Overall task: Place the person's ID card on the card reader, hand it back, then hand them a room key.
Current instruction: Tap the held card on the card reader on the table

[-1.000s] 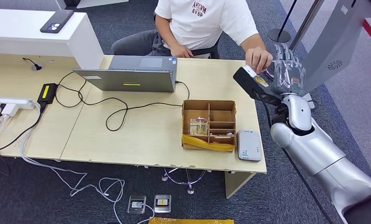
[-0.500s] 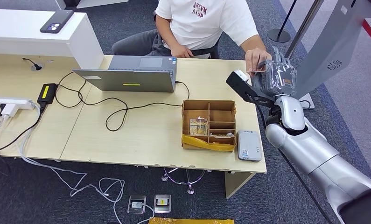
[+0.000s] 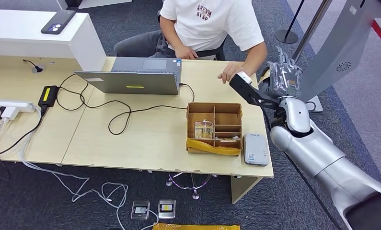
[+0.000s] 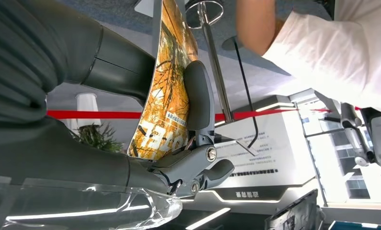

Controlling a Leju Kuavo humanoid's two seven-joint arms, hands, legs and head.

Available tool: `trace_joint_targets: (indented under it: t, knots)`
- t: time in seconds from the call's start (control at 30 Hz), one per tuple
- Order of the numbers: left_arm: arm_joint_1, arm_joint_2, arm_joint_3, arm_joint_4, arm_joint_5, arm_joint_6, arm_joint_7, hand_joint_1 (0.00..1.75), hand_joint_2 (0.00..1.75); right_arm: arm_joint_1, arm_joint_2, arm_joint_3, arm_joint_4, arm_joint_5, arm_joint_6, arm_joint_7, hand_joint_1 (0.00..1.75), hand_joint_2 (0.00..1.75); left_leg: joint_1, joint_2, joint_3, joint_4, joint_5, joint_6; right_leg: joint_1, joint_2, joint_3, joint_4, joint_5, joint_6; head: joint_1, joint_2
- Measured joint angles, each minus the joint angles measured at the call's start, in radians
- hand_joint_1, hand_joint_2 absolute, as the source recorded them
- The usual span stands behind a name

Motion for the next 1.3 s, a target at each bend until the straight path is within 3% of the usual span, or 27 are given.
trace_joint_targets:
  t: [0.67,0.87,1.3]
  knots:
    - [0.004,-0.002,0.029,0.000,0.000,0.006,-0.014,0.00,0.00,0.104,0.016,0.063,0.064,-0.009,0.071,-0.021,1.75,1.75,0.000,0.000,0.001,0.000,0.000,0.000,0.000,0.000,0.000,0.000,0.000,0.000,0.000,0.000]
    - [0.005,-0.002,0.031,0.000,0.000,0.006,-0.014,0.00,0.00,0.139,0.004,0.063,0.079,-0.017,0.069,-0.001,1.75,1.75,0.000,0.001,0.017,0.000,0.000,-0.001,0.000,0.001,-0.001,0.000,0.001,0.000,0.000,0.000]
    - [0.008,-0.003,0.038,0.008,0.014,0.020,-0.020,0.00,0.00,0.180,-0.027,0.061,0.092,-0.024,0.071,0.015,1.75,1.75,0.000,0.003,0.018,0.000,0.001,-0.001,0.000,0.002,-0.001,0.000,0.001,0.000,0.000,0.000]
